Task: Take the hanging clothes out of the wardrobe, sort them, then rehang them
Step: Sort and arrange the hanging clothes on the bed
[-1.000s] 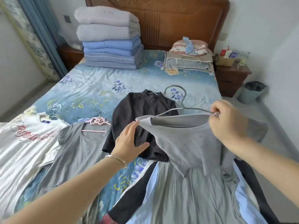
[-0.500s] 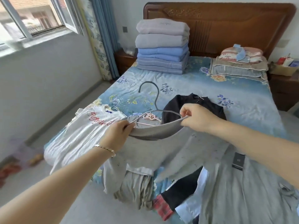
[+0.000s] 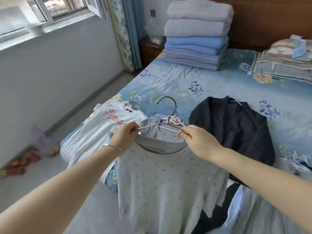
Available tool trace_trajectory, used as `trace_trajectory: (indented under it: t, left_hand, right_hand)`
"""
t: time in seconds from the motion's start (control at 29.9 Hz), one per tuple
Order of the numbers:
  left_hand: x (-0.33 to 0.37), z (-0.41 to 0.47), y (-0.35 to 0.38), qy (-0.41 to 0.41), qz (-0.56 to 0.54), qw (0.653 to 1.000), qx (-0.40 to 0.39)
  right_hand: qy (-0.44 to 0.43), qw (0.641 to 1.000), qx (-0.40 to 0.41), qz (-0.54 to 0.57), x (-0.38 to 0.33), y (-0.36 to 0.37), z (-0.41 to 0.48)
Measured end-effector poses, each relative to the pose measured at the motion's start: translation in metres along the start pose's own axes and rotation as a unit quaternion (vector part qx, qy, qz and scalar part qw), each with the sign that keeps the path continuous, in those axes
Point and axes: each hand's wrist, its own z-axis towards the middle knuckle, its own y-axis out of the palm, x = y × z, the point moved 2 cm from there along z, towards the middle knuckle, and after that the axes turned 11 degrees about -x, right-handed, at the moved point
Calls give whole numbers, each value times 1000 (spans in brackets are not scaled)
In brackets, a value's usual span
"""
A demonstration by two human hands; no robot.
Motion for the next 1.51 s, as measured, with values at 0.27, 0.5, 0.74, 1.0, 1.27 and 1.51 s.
trace_trajectory:
  t: [0.27, 0.5, 0.74, 1.0, 1.27, 1.51]
  left_hand:
    - [-24, 167, 86, 20, 22, 980, -197]
    - [-74, 343, 171, 29, 31, 944, -328]
    - [-167, 467, 276, -4, 216, 933, -287]
    - [-187, 493, 321, -47, 246, 945, -209]
    - [-183, 475, 289, -28, 214, 964, -153]
    - [-159, 416, 165, -21, 73, 997, 28]
  right_hand:
    - [168, 957, 191, 143, 106, 40, 121]
    - [311, 876, 295, 221, 201, 72, 222]
    - [327, 859, 296, 259, 260, 115, 272]
    - [333, 858, 275, 277, 270, 135, 272]
    - [314, 866, 287, 261, 253, 115, 251]
    - [295, 864, 280, 296, 220, 87, 189]
